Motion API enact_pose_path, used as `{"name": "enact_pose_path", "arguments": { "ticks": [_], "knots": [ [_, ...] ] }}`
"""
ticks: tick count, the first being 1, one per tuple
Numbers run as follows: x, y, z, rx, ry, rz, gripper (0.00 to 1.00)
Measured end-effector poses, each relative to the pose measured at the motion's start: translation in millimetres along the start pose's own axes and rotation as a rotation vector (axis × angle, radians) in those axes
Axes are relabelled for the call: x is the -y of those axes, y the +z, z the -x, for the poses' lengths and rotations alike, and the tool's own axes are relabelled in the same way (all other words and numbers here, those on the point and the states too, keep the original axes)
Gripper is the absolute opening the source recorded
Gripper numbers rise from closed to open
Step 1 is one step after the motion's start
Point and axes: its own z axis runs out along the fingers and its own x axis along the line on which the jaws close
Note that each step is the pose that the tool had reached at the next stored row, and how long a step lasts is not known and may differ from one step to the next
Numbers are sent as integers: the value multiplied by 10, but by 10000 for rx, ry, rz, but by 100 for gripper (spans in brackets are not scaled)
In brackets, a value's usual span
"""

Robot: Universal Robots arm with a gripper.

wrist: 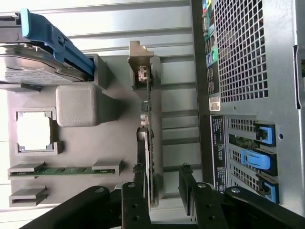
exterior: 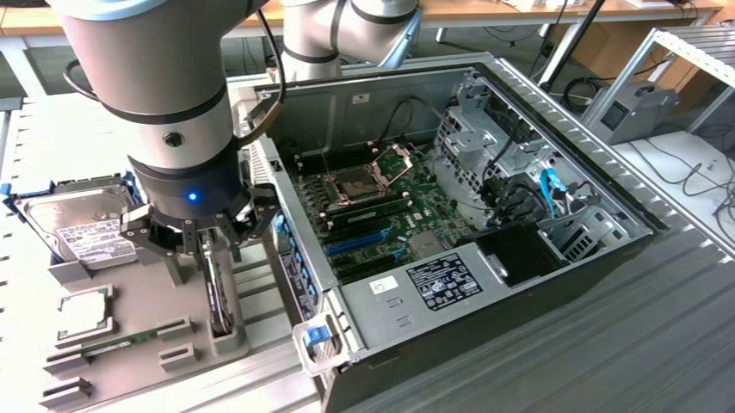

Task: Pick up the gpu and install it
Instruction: 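Pick up the gpu and move the gpu toward the slot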

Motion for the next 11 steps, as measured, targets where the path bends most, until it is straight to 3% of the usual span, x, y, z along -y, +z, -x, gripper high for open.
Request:
{"name": "enact_pose_path", "arguments": {
  "ticks": [11],
  "knots": [
    [-49, 62, -78, 1, -1, 1, 42]
  ]
}}
